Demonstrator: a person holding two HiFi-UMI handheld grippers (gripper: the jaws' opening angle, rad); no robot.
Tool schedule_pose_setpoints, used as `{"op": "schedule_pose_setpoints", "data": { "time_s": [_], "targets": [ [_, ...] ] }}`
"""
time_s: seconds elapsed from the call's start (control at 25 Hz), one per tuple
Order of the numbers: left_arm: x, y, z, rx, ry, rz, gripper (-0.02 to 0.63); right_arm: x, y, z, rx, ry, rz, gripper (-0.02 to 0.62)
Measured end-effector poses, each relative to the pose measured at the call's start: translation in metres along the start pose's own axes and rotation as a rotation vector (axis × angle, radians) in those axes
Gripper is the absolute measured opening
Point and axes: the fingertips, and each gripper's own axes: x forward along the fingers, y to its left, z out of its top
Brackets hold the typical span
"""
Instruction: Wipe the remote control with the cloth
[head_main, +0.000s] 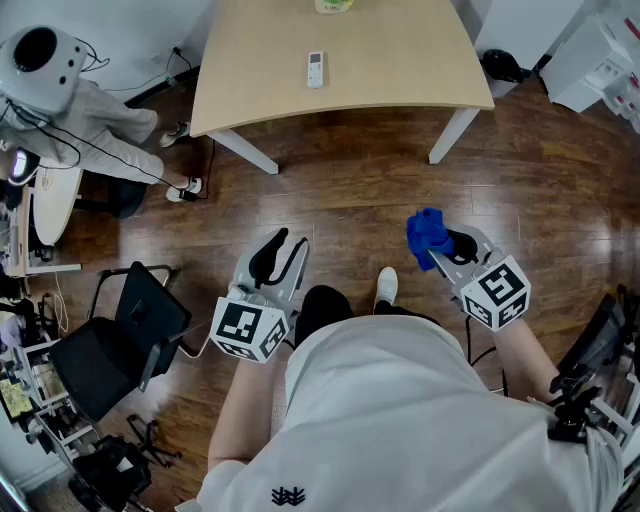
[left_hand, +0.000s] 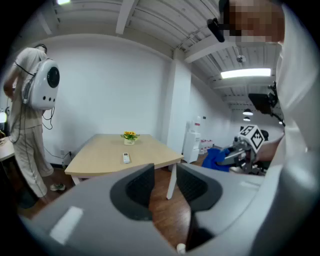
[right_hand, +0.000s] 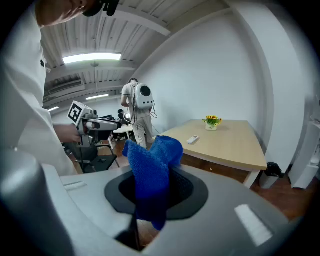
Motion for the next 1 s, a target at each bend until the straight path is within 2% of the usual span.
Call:
{"op": "schedule_pose_setpoints", "data": {
  "time_s": [0.12,0.24,0.44,0.6,0.68,0.76,0.92,1.0],
  "targets": [
    [0.003,0.019,0.011,0.003,0.001,0.042,0.196,0.01,-0.001,0.018,-0.004,0.008,-0.008,0.078],
    [0.028,0.046,0.014,-0.016,0.002,0.047,0.21,0.036,-0.019,0.03,-0.016,0.018,-0.009,0.078],
    [0.106,0.109,0.006,-0.058,0.004,-0.042,0.21,0.101,-0.066,0.04,0.014,0.044,-0.054,0.078],
    [0.167,0.166,0.023,-0.057,0.023,-0.109,0.213,0.151,-0.099,0.082,0.032,0.044,-0.105,0.078],
    [0.195,0.191,0.033,-0.067,0.039,-0.121,0.249,0.173,-0.112,0.104,0.028,0.054,-0.128,0.078],
    [0.213,0.208,0.035,-0.078,0.059,-0.14,0.255,0.19,-0.117,0.119,0.03,0.063,-0.147,0.078],
    [0.246,0.23,0.022,-0.05,0.13,-0.198,0.255,0.225,-0.125,0.137,0.019,0.079,-0.155,0.078],
    [0.266,0.241,0.017,-0.064,0.153,-0.187,0.255,0.239,-0.135,0.143,0.012,0.094,-0.138,0.078]
  ]
}}
